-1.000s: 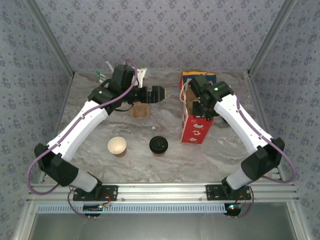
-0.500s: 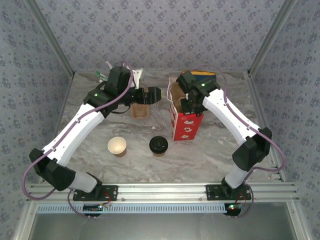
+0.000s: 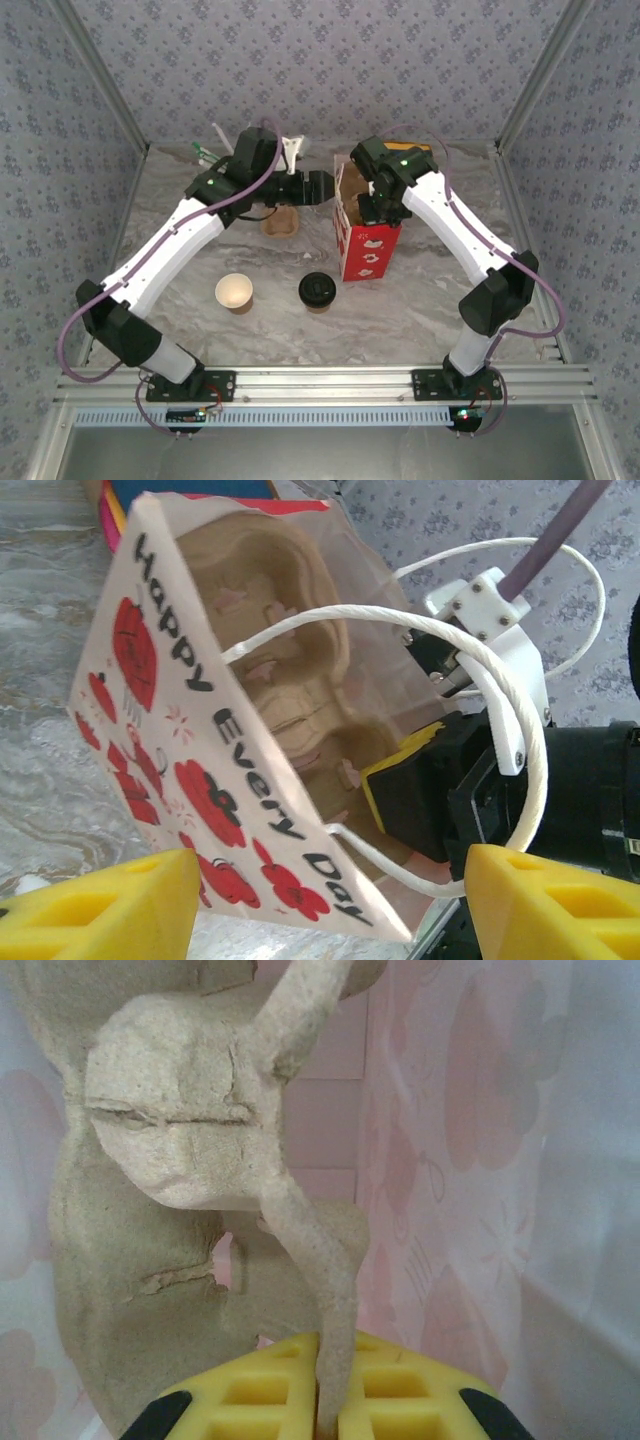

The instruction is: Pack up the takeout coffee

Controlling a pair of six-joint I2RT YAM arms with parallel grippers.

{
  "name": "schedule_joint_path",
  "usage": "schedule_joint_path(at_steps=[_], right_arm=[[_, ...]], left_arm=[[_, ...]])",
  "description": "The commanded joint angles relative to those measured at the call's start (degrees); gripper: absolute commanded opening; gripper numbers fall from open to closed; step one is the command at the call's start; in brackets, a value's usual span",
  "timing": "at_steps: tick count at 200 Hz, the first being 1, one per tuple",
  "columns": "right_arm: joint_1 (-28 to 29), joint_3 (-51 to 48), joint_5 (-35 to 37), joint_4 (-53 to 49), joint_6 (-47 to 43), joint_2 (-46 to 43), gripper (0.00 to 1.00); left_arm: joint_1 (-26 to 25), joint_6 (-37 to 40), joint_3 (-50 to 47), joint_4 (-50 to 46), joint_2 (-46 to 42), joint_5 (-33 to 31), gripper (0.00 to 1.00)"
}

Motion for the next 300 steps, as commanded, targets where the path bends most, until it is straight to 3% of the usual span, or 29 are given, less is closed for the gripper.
schedule_joint_path(at_steps=[1, 27, 105, 172, 213, 300], right_arm=[[-0.6, 1.6, -0.8, -2.2, 0.0, 0.6, 0.10], [-0.9, 1.2, -1.8, -2.1, 0.1, 0.4, 0.10], [-2.0, 1.7, -5.1, -1.6, 0.6, 0.6, 0.10], [-2.4, 2.7, -6.2, -1.8, 0.7, 0.8, 0.11], [-2.7, 4.3, -7.2, -2.2, 0.8, 1.9, 0.11], [-3.6, 2.9, -9.9, -2.6, 2.4, 2.4, 0.11]], left_arm=[[-0.5, 0.9, 4.0, 0.2, 0.2, 1.0, 0.67], [-0.5, 1.5, 5.3, -0.1, 0.4, 0.4, 0.62], [-1.7, 2.8, 5.9, -1.2, 0.9, -1.1, 0.62], [-2.0, 2.9, 6.7, -1.7, 3.2, -1.1, 0.12], [-2.6, 1.6, 5.1, 0.0, 2.7, -0.6, 0.02], [-3.6, -1.1, 0.7, 4.8, 0.8, -0.2, 0.00]])
